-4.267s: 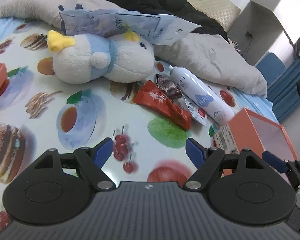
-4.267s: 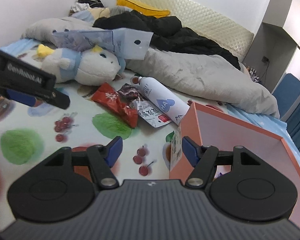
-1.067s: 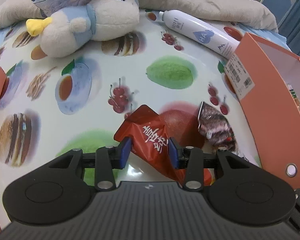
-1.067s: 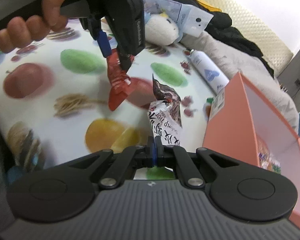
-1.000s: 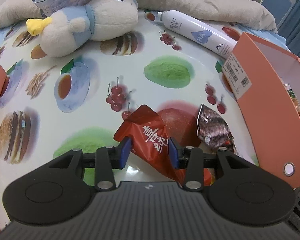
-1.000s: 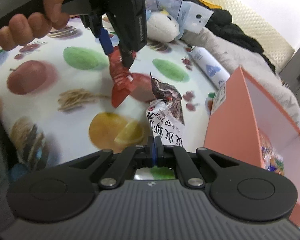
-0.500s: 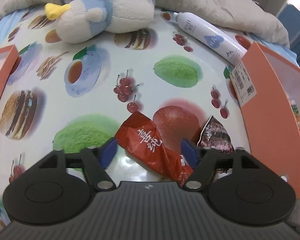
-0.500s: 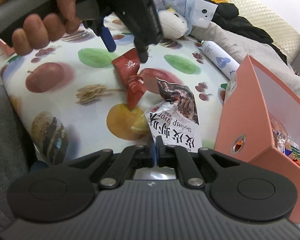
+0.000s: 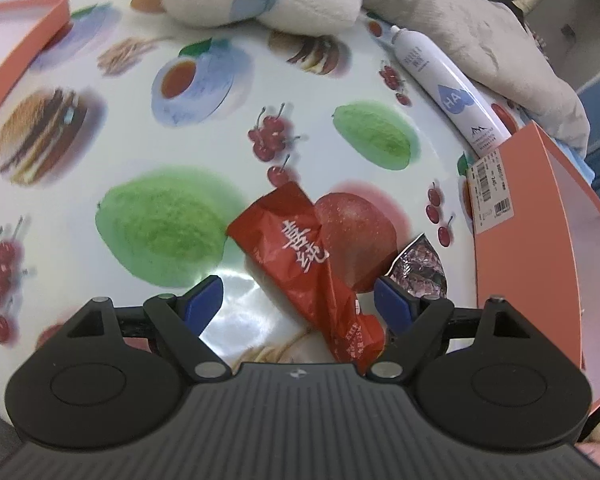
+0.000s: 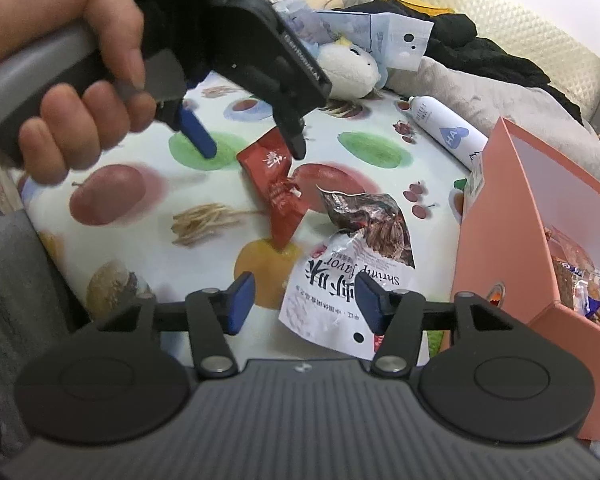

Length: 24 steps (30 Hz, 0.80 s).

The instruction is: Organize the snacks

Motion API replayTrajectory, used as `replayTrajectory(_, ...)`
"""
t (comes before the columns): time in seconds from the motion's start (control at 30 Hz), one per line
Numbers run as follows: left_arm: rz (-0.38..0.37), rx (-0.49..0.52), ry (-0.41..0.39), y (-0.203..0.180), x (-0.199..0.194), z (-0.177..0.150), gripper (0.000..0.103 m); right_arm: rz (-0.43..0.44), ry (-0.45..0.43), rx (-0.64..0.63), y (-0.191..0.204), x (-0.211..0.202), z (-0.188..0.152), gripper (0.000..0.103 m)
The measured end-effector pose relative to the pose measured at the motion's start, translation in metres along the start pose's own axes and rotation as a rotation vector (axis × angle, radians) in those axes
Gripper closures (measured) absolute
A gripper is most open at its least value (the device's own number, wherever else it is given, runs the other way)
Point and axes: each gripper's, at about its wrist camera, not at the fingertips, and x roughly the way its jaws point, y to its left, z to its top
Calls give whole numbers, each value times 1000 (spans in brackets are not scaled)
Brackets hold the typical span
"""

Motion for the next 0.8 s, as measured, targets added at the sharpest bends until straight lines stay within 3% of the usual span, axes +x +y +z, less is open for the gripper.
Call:
replayTrajectory(0.2,-37,-59,25,4,8,-1,17,-16,-19,94,-16,4,4,38)
replayTrajectory(0.5,12,3,25,-20,31,4,20,-33,-36,158,-26,3,2,38)
replayTrajectory(0.6,59,67,-3,-26,36,4,26,-41,-37,166,-26,8,5,38)
replayTrajectory(0.7,103,120,-17,-28,38,7,48,-43,-44,152,-21,13,10,38)
replayTrajectory(0.8,92,124,-15,-19,34,10,57,-51,-50,143,-15,20,16,38)
